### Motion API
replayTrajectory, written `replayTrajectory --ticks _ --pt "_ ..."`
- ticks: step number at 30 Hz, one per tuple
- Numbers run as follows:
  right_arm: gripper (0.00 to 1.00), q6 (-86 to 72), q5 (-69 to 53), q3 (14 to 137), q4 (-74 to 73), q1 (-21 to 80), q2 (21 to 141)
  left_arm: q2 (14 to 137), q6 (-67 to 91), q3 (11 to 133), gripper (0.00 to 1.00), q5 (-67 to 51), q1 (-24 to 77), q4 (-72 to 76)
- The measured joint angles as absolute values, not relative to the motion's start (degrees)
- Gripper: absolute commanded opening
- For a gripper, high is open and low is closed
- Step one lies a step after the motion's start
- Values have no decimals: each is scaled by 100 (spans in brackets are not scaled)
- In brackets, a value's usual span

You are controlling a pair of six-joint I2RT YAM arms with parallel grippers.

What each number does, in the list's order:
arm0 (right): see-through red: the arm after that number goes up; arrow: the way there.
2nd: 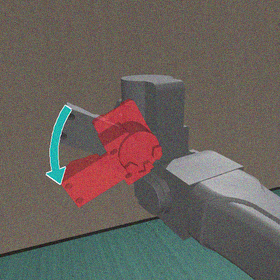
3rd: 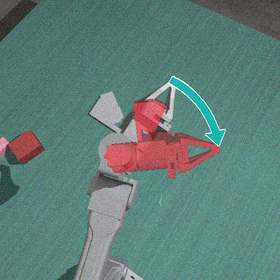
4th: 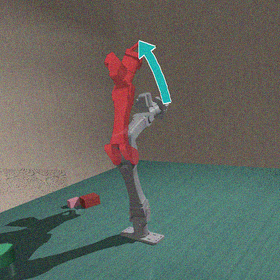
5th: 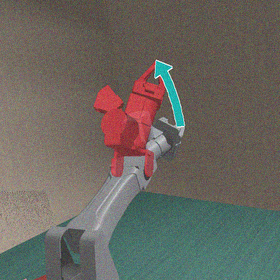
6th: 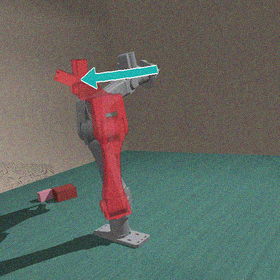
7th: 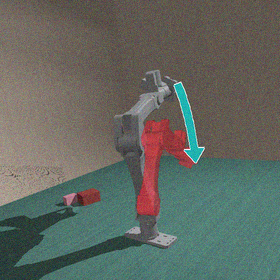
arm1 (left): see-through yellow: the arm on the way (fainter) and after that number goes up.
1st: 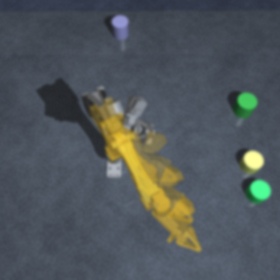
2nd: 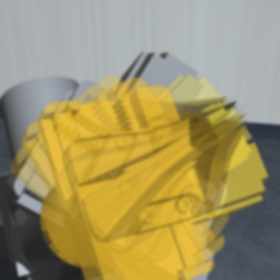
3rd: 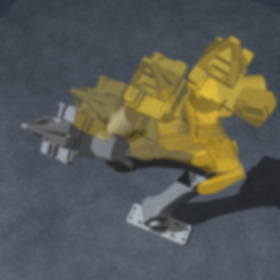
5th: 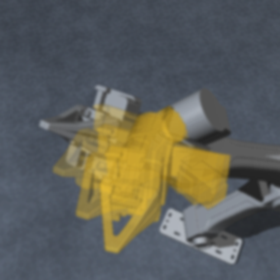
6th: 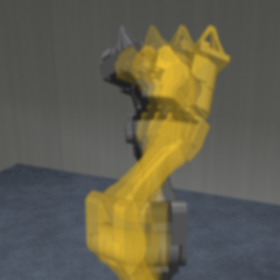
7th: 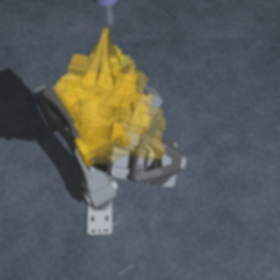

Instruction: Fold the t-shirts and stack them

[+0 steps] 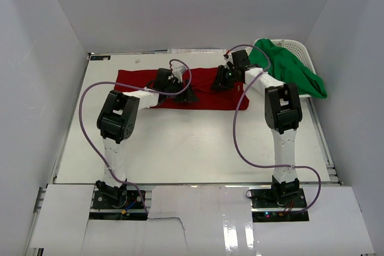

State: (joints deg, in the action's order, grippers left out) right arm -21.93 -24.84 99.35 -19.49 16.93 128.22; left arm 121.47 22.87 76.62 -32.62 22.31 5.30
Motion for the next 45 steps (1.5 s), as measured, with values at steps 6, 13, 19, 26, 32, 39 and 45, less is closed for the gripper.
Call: replayTrajectory --ticks 6,13,19,26,32,39,45 --pt "17 -2228 -2499 9992 -1935 1695 12846 12145 2265 7579 59 -3208 2231 515" --pt "8 -2375 -2641 10390 -1907 1695 13128 12145 2182 7577 57 -3144 2244 480" --pt "8 -2596 -2869 10975 -1793 1695 13509 12145 2134 7577 56 -3087 2263 471" --pt "8 -3006 -3216 11590 -1105 1695 14016 12145 2099 7579 56 -3063 2270 458" --pt "8 -3417 -3459 11673 -165 1686 14300 12145 2093 7579 55 -3052 2272 454" --pt "18 -3833 -3817 11732 1094 1667 14661 12145 2091 7579 55 -3039 2279 451" --pt "83 -4053 -4099 11878 2204 1656 15002 12145 2082 7588 55 -2998 2318 449"
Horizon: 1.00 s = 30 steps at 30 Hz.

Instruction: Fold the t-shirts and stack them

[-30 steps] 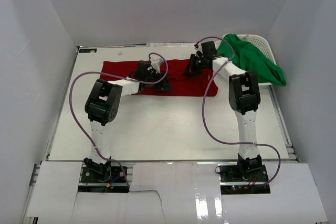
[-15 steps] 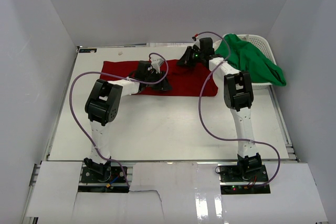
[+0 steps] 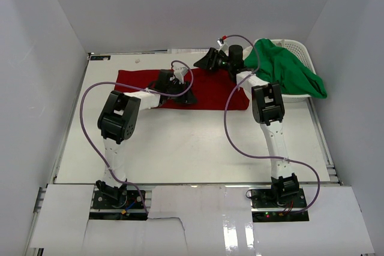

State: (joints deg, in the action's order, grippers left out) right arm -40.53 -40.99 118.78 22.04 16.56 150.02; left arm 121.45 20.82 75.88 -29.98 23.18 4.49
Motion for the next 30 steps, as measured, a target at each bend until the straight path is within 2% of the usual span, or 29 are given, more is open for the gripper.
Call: replayTrajectory --ticks 3,11,17,22,26,30 --pt "89 -3979 -4112 11878 2587 1656 15030 12145 2082 7594 56 -2967 2353 449" --pt "90 -3299 -3988 11631 2578 1584 14667 12119 2088 7603 57 -2915 2421 410" --pt "90 -2429 -3468 10237 1603 1533 12807 11810 2296 7601 67 -2840 2462 1" --pt "89 -1916 -2864 9559 738 1575 11338 10840 2270 7669 76 -2314 2397 -644" --pt "88 -1686 -2338 9317 -45 1730 10910 10344 2244 8149 75 -2491 1752 -746" --pt "88 -1577 -1833 8919 -869 1988 10888 10615 2021 8919 74 -2596 744 -1009"
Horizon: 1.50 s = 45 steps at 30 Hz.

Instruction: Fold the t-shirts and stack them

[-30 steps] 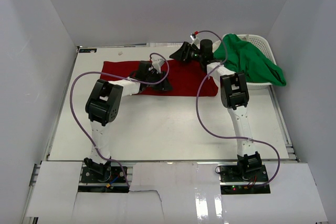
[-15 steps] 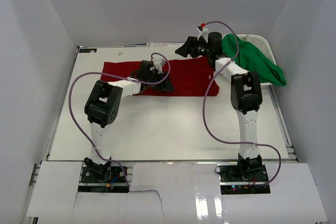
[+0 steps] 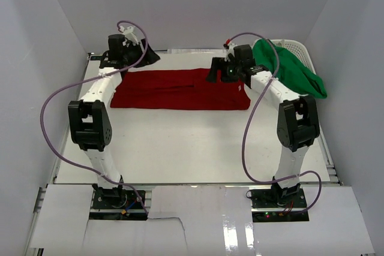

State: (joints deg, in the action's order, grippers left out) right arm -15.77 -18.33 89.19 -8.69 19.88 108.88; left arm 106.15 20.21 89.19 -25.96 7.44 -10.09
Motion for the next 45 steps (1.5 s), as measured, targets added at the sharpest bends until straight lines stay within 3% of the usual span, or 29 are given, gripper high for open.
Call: replayTrajectory --ticks 5,14,45 --pt "89 -1472 -1240 8705 -1837 2357 11056 11507 1649 9546 76 -2556 54 -1426" --pt "89 -1378 -421 8724 -2436 2620 11362 12626 1234 10162 75 -2397 148 -2027" --pt "88 -1415 -301 9268 -2650 2427 12213 13456 1109 10735 71 -1780 64 -2121"
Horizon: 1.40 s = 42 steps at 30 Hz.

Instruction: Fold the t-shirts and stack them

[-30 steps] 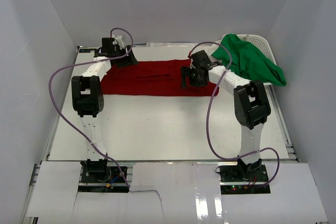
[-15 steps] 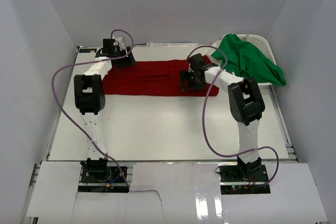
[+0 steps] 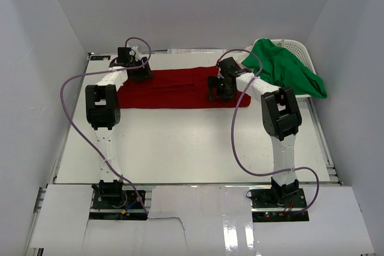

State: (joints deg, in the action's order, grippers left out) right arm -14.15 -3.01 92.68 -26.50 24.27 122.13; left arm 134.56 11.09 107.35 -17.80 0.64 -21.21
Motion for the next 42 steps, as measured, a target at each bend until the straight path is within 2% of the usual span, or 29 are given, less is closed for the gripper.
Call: replayTrajectory --ticks 10,24,35,42 --pt "88 -1389 -526 9771 -2711 2241 12545 13279 1452 10335 66 -1529 49 -1859" --pt "89 -1310 -947 11074 -2871 1959 13364 12223 1789 8580 59 -1205 115 -1323" --pt "90 -1313 -1435 11690 -2985 1708 13749 11109 2062 7122 56 -906 821 -1487" --pt "90 -1337 -1728 12064 -2985 1551 14000 10486 2375 6372 49 -834 1033 -1678"
